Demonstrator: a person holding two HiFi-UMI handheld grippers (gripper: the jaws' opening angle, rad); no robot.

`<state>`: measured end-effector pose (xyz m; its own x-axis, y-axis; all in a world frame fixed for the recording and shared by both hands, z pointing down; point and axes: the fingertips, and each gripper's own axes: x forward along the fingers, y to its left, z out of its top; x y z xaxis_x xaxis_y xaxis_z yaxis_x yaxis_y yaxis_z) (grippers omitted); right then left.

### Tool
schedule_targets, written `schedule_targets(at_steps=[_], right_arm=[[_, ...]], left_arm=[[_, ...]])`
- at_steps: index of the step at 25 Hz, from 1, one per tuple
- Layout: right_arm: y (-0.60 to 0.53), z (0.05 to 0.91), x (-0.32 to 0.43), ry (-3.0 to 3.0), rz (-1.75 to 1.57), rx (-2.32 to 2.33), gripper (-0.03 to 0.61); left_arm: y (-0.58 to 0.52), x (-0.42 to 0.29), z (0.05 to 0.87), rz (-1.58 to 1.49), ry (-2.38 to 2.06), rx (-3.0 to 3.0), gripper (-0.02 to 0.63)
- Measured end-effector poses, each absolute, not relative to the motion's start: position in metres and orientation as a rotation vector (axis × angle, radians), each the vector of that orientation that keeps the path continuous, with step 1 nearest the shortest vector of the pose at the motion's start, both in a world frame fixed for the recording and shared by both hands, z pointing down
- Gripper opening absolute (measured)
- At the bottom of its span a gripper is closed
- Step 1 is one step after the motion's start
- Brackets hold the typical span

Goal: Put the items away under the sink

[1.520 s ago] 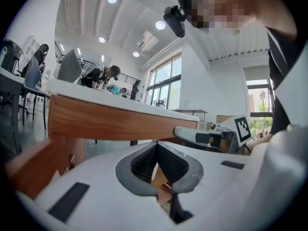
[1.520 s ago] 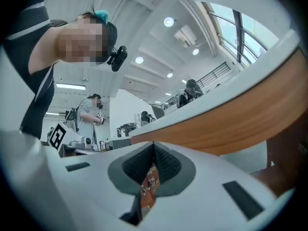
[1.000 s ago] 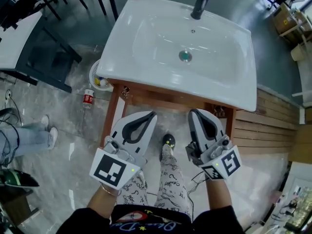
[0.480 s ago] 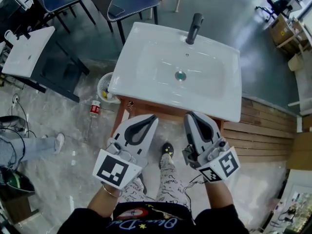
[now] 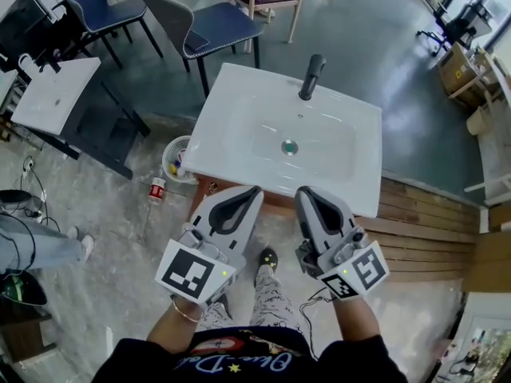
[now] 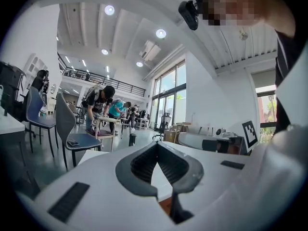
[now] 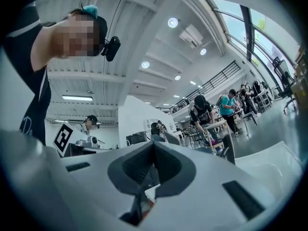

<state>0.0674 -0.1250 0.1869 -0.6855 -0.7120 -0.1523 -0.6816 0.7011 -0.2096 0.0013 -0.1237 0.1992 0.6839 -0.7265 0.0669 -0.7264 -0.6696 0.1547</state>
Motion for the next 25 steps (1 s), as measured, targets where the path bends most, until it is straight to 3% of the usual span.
schedule_targets(at_steps=[25], right_arm=[[-0.094, 0.119, 0.053, 2.737, -0.110, -1.076, 0.008]], left_arm=[[-0.085, -0.002, 0.124, -0.107, -1.142, 2.818, 0.008]])
